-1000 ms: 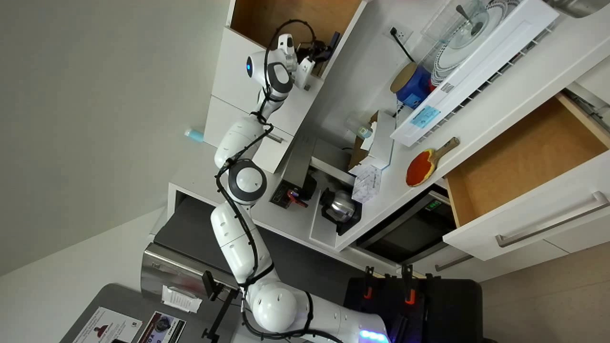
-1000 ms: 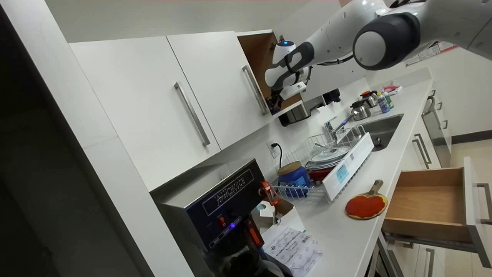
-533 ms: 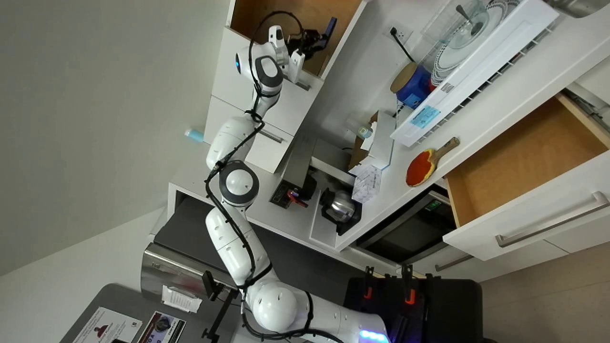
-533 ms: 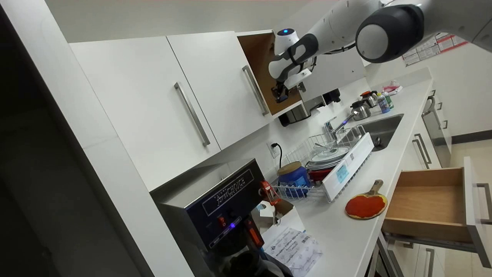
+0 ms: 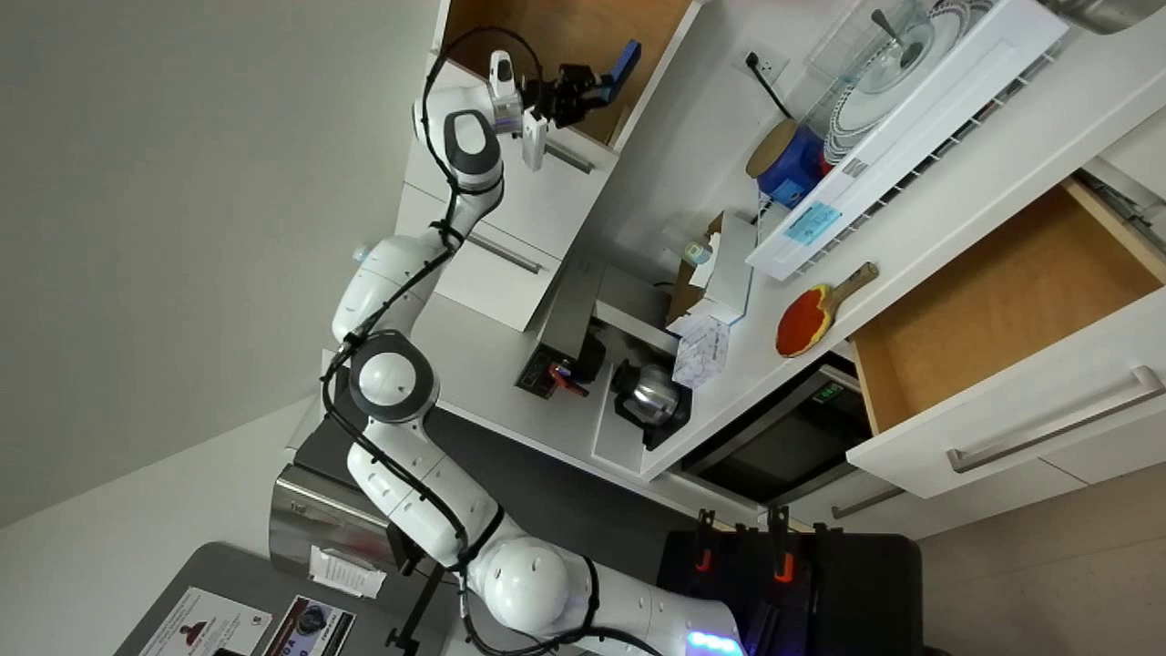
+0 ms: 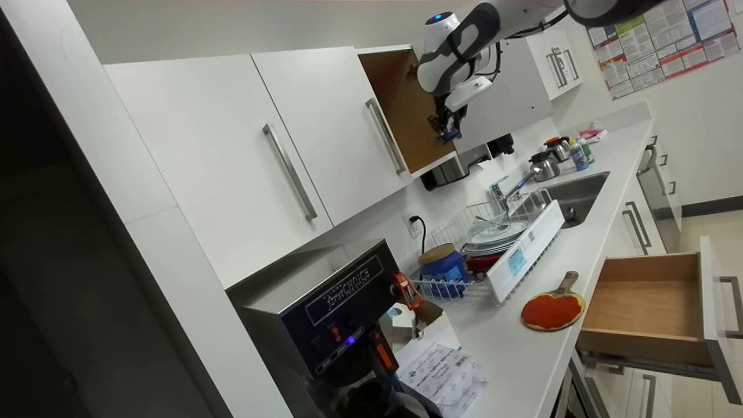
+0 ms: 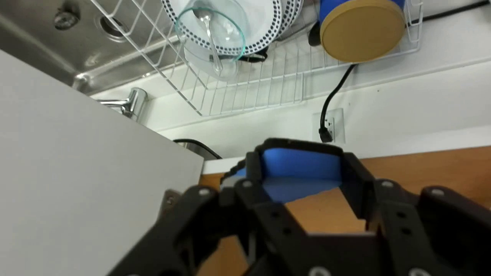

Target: Remove the blue object from the open upper cabinet and place it in the open drawer

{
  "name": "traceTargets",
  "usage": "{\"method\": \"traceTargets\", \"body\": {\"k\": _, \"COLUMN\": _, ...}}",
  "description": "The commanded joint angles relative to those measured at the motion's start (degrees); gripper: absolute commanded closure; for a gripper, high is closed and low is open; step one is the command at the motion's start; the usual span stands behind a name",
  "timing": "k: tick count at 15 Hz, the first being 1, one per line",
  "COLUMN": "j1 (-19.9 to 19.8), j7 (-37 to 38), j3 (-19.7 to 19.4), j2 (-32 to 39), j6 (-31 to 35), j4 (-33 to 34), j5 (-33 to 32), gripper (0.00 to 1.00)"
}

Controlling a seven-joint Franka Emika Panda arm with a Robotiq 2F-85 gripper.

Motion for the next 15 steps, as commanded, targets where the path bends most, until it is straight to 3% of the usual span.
{"method": "traceTargets", "body": {"k": 1, "j1": 2.85, "j7": 6.84, "j3": -1.41, "j2": -10.68, "j6": -3.10, "j4": -14.10, "j5": -5.68, "gripper": 0.71}}
{"method": "traceTargets", "body": {"k": 7, "j1": 2.13, "j7": 16.35, "j3": 1.88, "j2": -22.32, "j6": -10.26, "j4": -32.04, "j5": -10.80, "gripper": 0.71}}
{"method": "traceTargets", "body": {"k": 10, "j1": 1.49, "j7": 22.58, "j3": 3.66, "j2": -28.02, "j6": -9.95, "j4": -41.93, "j5": -12.72, "gripper": 0.71}}
{"method": "traceTargets", "body": {"k": 11, "j1": 0.87, "j7": 18.42, "j3": 3.28, "j2": -21.98, "j6": -10.32, "j4": -33.92, "j5": -10.63, "gripper": 0.71}}
{"method": "traceTargets", "body": {"k": 12, "j1": 0.78, "j7": 18.96, "j3": 3.63, "j2": -23.05, "j6": -10.23, "j4": -35.89, "j5": -10.77, "gripper": 0.46}}
{"method": "traceTargets", "body": {"k": 15, "j1": 0.60, "j7": 18.80, "j3": 3.70, "j2": -22.63, "j6": -10.23, "j4": -35.17, "j5": -10.79, "gripper": 0.46}}
